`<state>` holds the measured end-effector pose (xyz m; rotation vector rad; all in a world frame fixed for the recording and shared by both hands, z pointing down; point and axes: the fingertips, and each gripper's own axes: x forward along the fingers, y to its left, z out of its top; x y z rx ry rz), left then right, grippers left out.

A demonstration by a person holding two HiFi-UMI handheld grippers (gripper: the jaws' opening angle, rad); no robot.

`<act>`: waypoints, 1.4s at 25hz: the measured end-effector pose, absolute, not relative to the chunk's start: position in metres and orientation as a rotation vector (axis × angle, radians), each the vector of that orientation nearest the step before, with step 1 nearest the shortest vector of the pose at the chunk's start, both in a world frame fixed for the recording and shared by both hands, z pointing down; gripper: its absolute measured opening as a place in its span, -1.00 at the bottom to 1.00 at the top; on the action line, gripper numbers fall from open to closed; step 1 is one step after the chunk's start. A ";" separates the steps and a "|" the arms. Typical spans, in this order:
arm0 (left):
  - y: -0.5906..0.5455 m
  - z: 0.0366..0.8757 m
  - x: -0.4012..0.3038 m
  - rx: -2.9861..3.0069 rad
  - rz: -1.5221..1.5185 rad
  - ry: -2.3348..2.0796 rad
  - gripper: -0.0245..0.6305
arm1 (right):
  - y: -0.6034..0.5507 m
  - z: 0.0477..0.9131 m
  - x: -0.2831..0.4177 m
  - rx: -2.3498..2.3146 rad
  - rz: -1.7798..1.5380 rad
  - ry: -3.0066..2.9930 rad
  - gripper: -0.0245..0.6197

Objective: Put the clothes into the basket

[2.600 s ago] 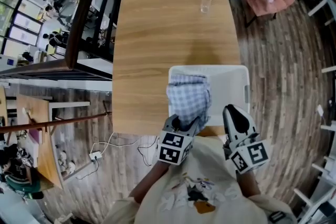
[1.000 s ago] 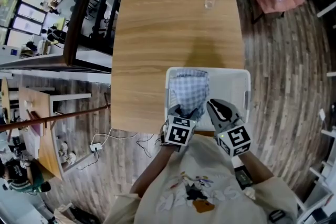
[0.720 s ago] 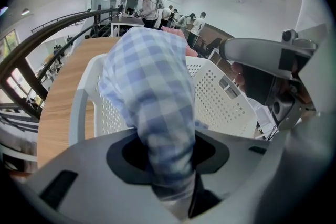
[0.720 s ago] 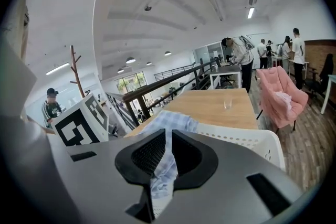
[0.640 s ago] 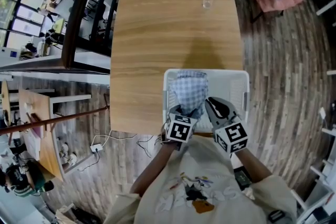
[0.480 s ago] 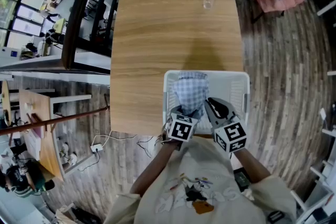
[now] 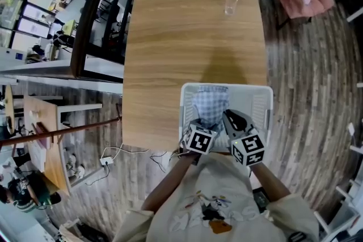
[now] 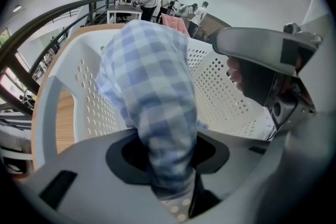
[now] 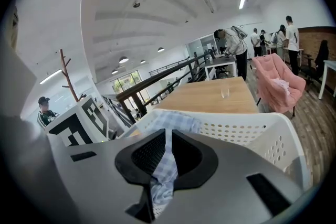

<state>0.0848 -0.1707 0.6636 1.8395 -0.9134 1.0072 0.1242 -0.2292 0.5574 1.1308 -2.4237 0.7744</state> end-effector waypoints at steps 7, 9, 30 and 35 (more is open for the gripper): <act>-0.173 0.669 0.091 1.790 0.969 -0.852 -0.39 | -0.232 0.574 0.125 1.104 0.802 -2.390 -0.77; -0.174 0.670 0.094 1.789 0.963 -0.840 -0.39 | -0.233 0.579 0.126 1.099 0.809 -2.380 -0.77; -0.176 0.686 0.080 1.675 1.036 -0.879 -0.16 | -0.239 0.588 0.124 1.090 0.859 -2.374 -0.77; -0.179 0.678 0.079 1.688 1.016 -0.918 -0.02 | -0.238 0.584 0.127 1.103 0.859 -2.378 -0.77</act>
